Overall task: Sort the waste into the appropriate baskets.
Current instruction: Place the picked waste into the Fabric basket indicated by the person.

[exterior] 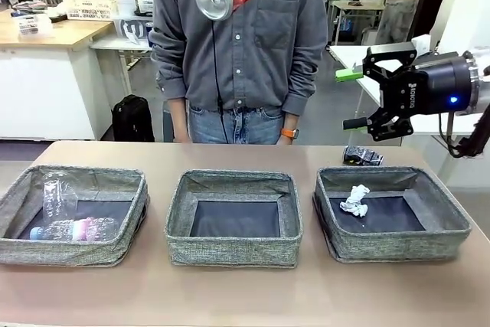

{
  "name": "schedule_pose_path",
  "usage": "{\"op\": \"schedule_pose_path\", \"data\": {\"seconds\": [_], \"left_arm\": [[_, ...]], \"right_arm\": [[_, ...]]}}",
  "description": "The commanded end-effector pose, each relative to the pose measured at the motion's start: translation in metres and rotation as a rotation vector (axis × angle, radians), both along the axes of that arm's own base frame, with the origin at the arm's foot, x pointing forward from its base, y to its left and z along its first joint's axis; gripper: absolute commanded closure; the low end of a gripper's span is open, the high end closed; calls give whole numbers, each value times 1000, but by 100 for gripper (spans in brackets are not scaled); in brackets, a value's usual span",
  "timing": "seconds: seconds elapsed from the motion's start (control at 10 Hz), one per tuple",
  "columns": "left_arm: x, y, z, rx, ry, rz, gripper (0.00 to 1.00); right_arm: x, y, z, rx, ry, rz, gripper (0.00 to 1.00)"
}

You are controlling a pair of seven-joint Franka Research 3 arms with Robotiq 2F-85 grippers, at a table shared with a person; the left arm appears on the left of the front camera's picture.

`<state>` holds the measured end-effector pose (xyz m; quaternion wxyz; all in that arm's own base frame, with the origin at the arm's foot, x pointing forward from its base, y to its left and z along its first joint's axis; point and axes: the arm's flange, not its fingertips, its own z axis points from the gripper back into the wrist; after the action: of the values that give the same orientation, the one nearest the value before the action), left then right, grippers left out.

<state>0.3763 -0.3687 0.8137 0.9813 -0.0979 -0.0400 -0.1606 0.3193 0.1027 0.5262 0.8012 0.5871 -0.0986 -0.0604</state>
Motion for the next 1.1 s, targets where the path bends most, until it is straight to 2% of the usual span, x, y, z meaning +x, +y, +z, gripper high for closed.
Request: {"op": "schedule_pose_path", "data": {"seconds": [0.0, 1.0], "left_arm": [[-3, 3, 3, 16, -13, 1, 44], [-3, 3, 3, 16, -13, 1, 44]], "right_arm": [[-1, 1, 2, 10, 12, -3, 0], [-1, 1, 2, 10, 12, -3, 0]]}}
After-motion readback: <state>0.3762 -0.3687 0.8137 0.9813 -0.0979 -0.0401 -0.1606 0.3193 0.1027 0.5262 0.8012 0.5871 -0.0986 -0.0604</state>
